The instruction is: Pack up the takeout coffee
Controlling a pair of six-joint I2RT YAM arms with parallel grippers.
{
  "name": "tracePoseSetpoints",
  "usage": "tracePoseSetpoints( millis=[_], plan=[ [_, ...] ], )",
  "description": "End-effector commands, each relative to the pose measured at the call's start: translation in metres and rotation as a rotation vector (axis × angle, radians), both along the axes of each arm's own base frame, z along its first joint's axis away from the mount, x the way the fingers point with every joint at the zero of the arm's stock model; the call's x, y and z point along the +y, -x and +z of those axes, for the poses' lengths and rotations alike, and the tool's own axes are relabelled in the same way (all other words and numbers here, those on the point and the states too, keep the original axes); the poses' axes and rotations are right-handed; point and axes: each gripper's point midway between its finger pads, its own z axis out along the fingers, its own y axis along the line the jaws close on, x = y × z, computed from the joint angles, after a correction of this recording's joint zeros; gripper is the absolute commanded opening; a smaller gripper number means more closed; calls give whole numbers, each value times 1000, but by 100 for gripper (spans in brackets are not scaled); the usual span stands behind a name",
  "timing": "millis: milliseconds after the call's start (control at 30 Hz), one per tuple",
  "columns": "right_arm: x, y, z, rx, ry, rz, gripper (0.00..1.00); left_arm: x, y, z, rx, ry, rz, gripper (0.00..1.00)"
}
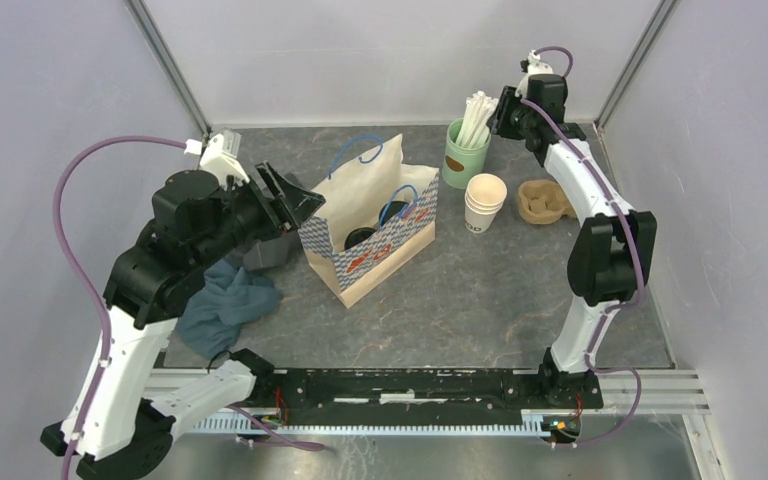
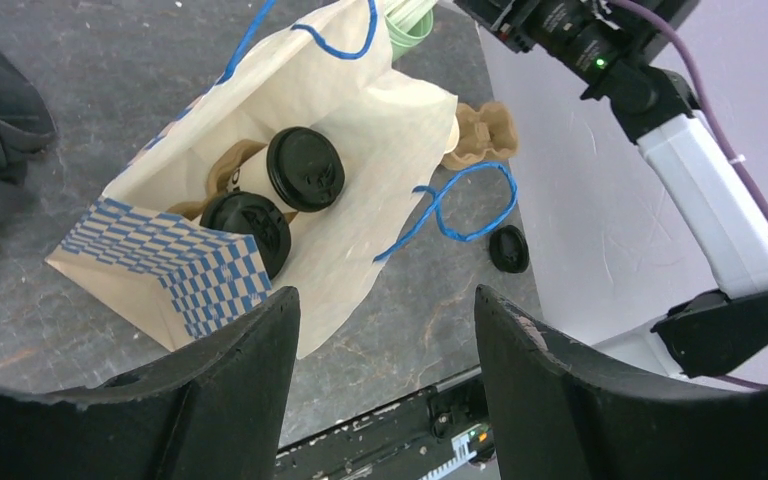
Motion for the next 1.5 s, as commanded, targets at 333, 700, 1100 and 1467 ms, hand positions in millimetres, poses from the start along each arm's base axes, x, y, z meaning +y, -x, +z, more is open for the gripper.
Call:
tracePoseSetpoints(
  millis=[333, 700, 1100, 1467],
  plan=[
    [9, -47, -7, -58, -61, 36, 33, -8, -24, 13, -91, -42, -17, 70],
    [13, -67, -11, -73, -100, 34, 30, -13, -32, 9, -81, -50, -17, 70],
    [11, -43, 31, -123, -107, 39, 15, -9, -25, 12, -94, -63, -23, 70],
    [14, -19, 89, -283, 21, 164, 25, -5, -6, 14, -127, -21, -55, 70]
  ],
)
